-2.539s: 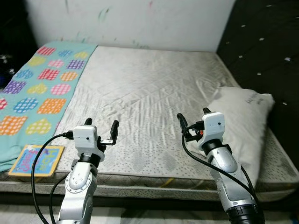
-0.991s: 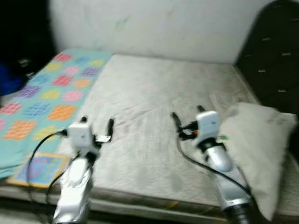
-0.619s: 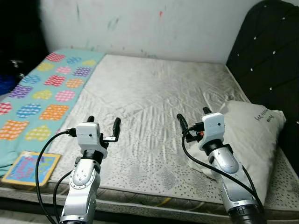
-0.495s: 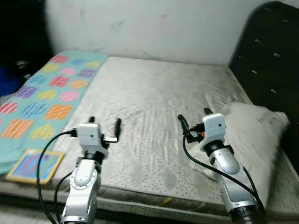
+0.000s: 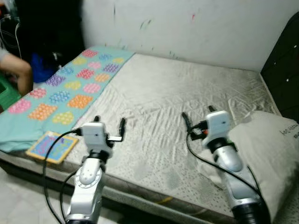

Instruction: Clean up the room

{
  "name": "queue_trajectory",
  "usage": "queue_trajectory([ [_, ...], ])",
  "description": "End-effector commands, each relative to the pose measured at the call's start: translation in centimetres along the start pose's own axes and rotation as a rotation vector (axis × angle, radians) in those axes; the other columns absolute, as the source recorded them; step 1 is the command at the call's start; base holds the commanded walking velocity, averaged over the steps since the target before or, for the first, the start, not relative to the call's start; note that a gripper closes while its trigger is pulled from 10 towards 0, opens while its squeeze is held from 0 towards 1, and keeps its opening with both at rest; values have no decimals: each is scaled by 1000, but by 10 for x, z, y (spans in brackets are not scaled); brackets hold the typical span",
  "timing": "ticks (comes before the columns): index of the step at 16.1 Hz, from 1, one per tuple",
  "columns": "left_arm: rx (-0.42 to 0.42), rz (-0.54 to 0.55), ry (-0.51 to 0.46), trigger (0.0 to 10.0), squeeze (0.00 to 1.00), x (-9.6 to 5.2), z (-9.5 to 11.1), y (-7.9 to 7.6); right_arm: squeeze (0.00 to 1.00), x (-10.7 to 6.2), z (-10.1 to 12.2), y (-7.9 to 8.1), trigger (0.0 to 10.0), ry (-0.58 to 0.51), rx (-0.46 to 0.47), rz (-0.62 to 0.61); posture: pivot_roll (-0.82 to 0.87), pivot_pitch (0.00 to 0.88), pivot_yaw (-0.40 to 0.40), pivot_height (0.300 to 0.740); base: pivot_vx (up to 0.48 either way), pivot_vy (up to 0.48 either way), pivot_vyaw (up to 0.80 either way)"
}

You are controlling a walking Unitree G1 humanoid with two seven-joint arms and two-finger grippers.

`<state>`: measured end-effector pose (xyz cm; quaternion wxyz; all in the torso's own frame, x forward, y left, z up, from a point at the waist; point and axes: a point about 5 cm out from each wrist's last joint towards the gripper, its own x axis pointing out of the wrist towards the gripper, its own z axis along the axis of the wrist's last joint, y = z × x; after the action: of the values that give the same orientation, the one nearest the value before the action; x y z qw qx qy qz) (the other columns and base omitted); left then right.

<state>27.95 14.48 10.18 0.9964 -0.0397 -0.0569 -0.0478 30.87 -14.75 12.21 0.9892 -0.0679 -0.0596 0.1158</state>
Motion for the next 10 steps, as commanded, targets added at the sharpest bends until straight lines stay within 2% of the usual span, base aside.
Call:
queue_trajectory([
  [1, 3, 15, -5, 10000, 0, 3, 3, 3, 0, 2, 1, -2, 10000, 0, 7, -4, -118, 0, -48, 740, 0, -307, -800],
  [4, 2, 16, -6, 10000, 0, 3, 3, 3, 0, 2, 2, -2, 10000, -3, 4, -8, -118, 0, -47, 740, 0, -305, -731],
  [6, 2, 13, -5, 10000, 0, 3, 3, 3, 0, 1, 2, -2, 10000, -4, 2, -10, -118, 0, -47, 740, 0, -289, 0],
  [10, 0, 14, -7, 10000, 0, 2, 3, 3, 0, 1, 2, -2, 10000, -5, -1, -8, -119, 2, -49, 740, 0, 0, 0],
])
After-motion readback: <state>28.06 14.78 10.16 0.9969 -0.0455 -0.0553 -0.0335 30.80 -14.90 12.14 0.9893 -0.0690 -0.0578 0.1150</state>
